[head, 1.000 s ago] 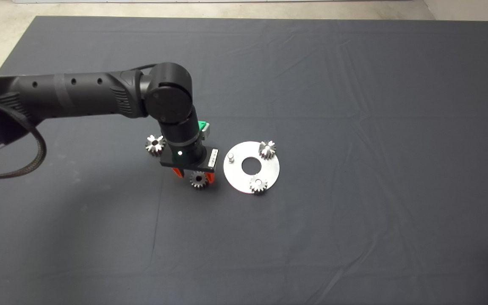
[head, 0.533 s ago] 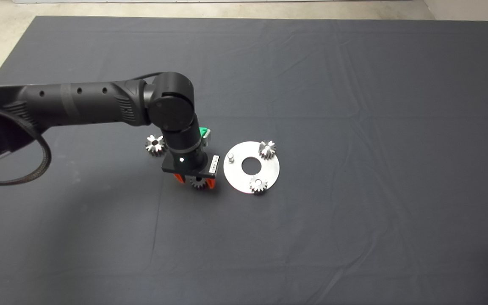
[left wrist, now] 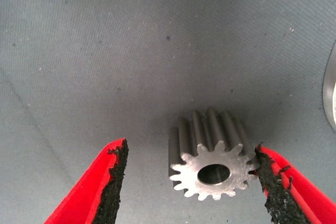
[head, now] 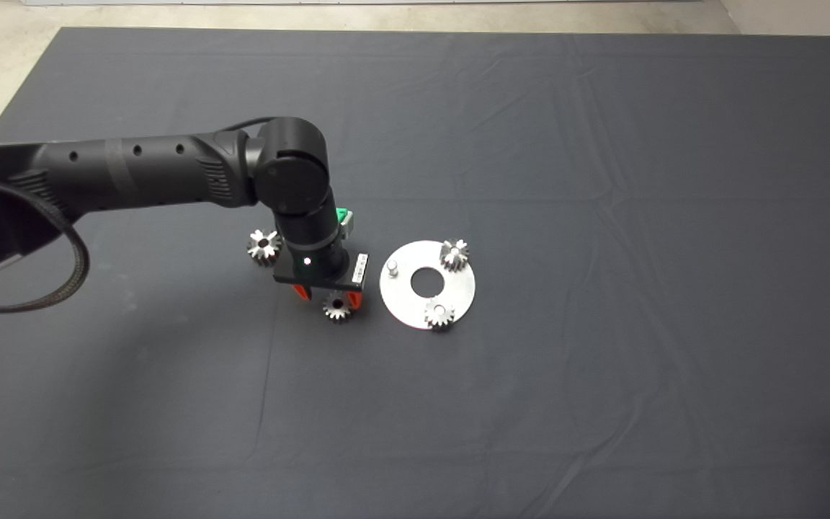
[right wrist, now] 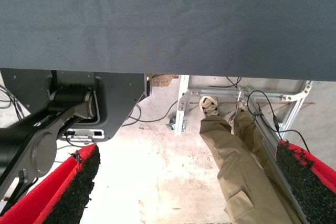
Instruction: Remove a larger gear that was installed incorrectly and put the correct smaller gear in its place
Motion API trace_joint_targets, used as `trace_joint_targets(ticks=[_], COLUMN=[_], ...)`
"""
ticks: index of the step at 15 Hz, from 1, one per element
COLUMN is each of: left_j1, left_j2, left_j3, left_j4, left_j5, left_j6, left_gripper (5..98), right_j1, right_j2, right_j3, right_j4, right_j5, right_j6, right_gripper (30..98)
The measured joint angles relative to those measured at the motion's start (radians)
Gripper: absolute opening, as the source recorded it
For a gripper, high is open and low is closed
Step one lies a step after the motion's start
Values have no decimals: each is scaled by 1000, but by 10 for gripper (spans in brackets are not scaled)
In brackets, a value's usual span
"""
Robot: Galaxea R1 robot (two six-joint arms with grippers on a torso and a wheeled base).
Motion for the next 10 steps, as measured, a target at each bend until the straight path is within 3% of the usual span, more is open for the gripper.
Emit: trace_joint_targets(ticks=[10], left_j1=[0], left_j2=[4], left_j3=[-4], left_j4=[0], left_j5=[0], left_j6=[0], left_gripper=[581], right_j1=[0], right_j2=[0], right_j3=[0], right_j4=[0], right_j5=[0], right_j6=[0], right_gripper=[886])
